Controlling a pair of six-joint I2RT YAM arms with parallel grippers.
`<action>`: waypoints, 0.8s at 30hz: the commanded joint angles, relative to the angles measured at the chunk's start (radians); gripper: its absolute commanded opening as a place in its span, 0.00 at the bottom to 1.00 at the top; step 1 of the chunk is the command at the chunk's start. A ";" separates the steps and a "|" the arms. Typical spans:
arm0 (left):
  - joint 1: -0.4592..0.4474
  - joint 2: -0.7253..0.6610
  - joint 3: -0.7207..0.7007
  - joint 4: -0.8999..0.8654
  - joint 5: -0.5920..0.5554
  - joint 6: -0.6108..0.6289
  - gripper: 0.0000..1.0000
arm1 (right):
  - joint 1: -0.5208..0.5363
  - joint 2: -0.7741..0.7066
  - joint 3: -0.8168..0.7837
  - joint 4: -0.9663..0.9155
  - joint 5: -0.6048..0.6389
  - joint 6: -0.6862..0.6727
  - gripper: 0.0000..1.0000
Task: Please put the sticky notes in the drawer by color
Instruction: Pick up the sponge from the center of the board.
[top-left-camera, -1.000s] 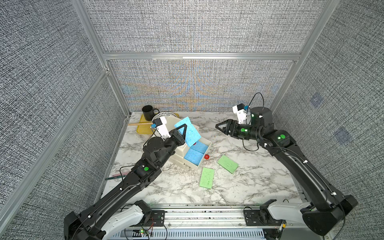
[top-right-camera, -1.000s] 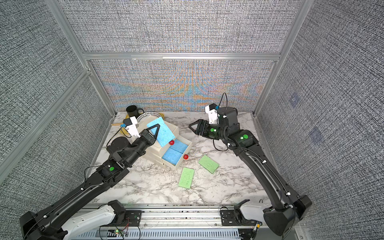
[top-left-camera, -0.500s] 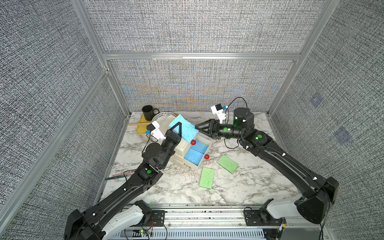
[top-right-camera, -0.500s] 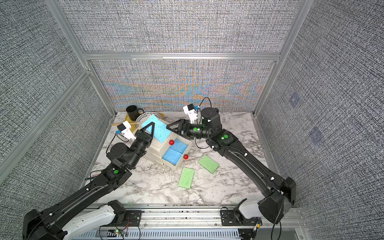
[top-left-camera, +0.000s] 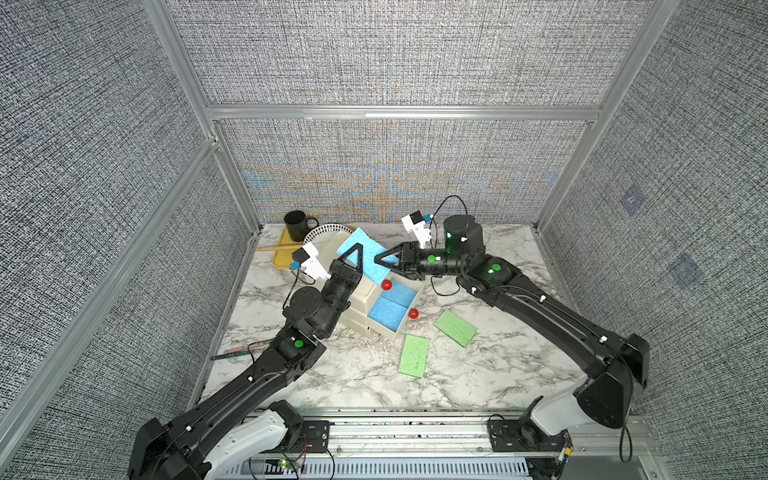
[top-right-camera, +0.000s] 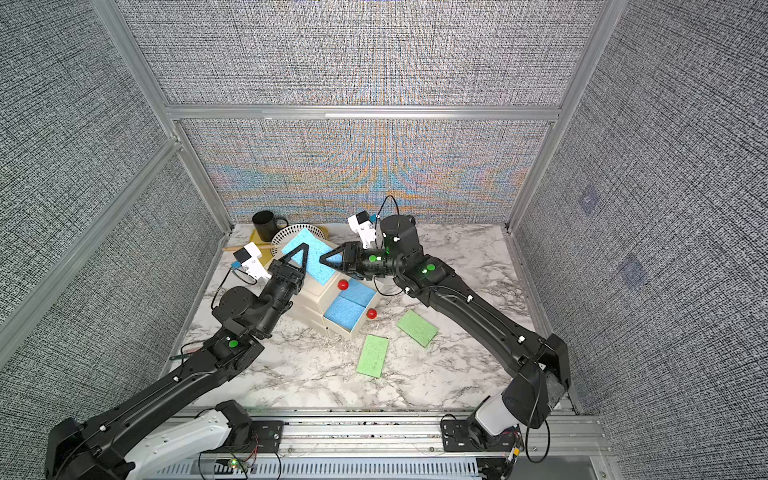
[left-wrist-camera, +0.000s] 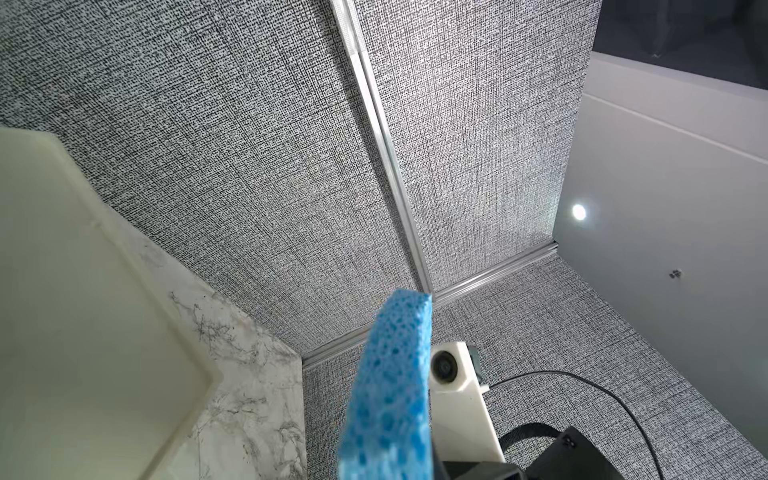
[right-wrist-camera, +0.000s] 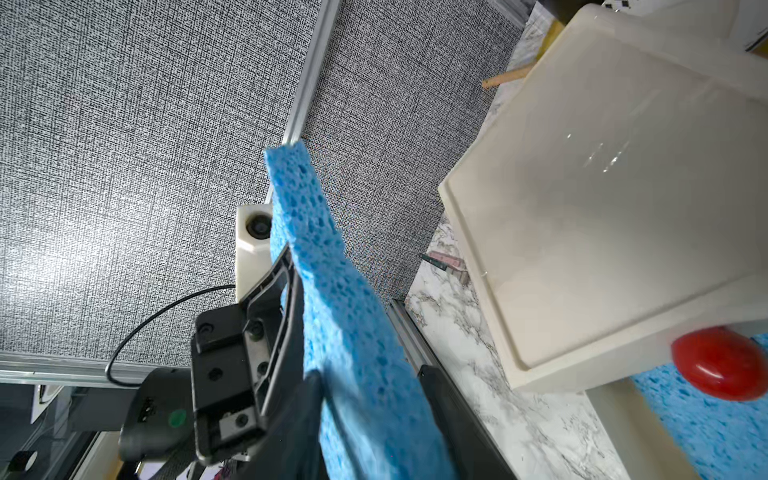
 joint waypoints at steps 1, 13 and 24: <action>0.000 -0.013 0.042 -0.102 0.013 0.031 0.30 | 0.001 -0.013 0.014 -0.018 0.034 -0.016 0.00; 0.000 -0.037 0.324 -0.772 -0.179 0.591 1.00 | -0.192 -0.175 -0.072 -0.422 0.226 -0.146 0.00; 0.000 -0.013 0.320 -0.864 -0.113 0.734 1.00 | -0.281 -0.073 -0.081 -0.602 0.149 -0.245 0.00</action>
